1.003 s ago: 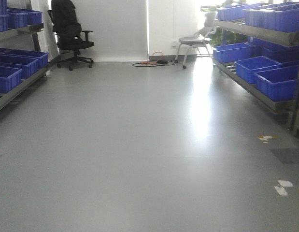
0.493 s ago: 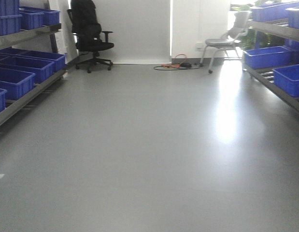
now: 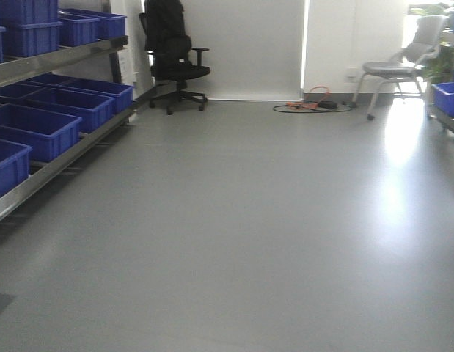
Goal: Pick and sort blue part to right shelf
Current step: 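Drive the base up to the rack of blue bins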
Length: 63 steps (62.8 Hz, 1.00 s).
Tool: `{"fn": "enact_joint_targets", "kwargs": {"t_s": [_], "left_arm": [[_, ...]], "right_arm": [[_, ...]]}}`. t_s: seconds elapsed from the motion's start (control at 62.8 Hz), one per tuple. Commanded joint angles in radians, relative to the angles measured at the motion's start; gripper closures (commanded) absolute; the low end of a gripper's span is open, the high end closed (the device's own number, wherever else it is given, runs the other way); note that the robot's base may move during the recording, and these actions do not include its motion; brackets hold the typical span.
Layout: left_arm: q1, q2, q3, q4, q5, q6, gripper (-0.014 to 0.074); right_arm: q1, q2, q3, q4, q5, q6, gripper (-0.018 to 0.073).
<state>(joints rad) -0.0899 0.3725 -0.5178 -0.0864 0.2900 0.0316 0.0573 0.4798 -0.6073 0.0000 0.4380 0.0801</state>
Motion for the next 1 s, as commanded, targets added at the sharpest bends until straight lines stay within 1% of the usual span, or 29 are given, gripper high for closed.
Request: {"fn": "enact_joint_targets", "kwargs": {"t_s": [0.0,0.987], "left_arm": [[0.002,0.005,-0.032,-0.004,-0.095,0.0,0.0281],[0.002,0.005,-0.032,-0.004,-0.095,0.0,0.0281]], "right_arm": [[-0.005,0.003,-0.029,-0.006,-0.089,-0.008,0.0201],[-0.005,0.003,-0.029,-0.006,-0.089,-0.008,0.0201]]}}
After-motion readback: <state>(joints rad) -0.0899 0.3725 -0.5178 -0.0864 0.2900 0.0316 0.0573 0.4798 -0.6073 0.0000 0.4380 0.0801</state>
